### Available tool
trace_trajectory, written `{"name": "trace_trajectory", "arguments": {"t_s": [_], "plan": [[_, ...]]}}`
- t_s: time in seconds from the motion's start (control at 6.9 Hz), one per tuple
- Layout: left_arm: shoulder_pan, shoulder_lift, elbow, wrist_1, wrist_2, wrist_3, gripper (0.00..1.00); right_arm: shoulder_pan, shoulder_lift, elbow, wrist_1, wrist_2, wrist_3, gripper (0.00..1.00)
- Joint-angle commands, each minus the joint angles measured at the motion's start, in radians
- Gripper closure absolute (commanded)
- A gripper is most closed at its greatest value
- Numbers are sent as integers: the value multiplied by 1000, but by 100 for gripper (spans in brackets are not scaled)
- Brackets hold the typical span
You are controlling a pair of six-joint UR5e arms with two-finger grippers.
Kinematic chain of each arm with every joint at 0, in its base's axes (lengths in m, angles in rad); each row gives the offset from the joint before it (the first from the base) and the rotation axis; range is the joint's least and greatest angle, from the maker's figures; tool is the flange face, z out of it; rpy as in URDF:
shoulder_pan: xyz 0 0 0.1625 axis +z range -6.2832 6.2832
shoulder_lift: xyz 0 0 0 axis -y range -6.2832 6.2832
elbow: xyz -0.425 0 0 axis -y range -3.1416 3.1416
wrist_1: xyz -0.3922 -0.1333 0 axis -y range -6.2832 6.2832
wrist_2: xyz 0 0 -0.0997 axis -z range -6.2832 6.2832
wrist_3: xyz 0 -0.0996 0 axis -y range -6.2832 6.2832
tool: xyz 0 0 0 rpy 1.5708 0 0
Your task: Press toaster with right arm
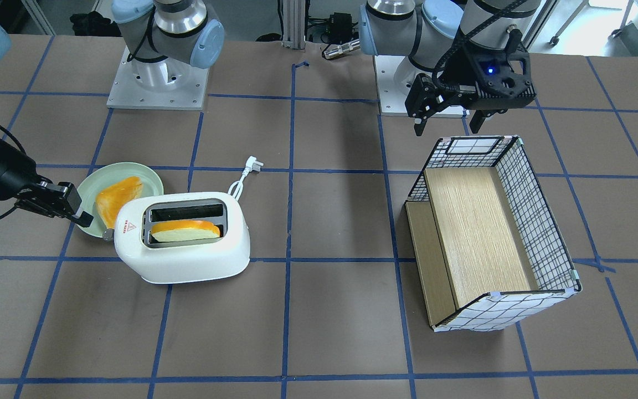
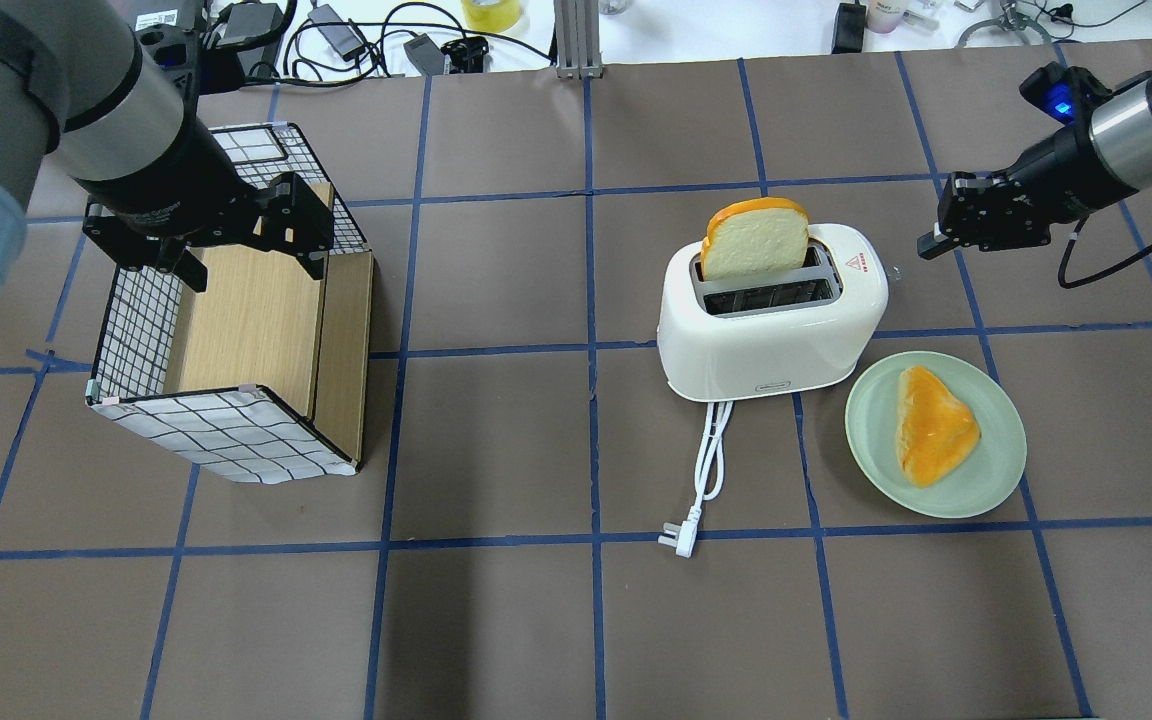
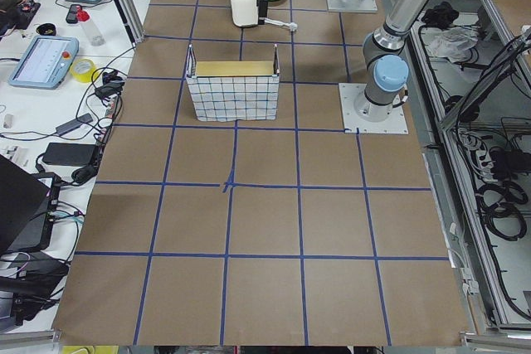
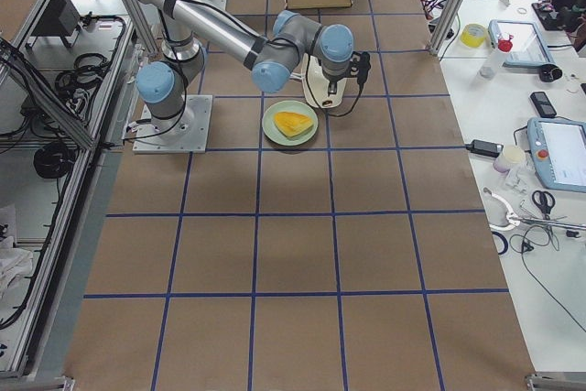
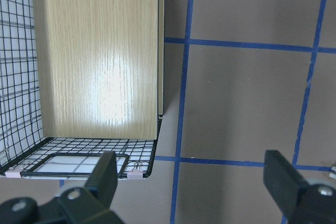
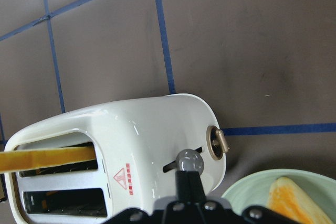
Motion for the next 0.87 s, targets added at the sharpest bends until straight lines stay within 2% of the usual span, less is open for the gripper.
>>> {"name": "trace_trajectory", "arguments": {"t_s": [0.0, 0.43, 0.72], "plan": [[0, 0, 0, 0, 0, 0, 0, 113, -50, -72, 34, -178, 70, 100], [0, 0, 0, 0, -1, 0, 0, 259, -39, -271, 175, -338, 212, 100], [0, 0, 0, 0, -1, 0, 0, 348, -37, -372, 262, -352, 365, 100]]}}
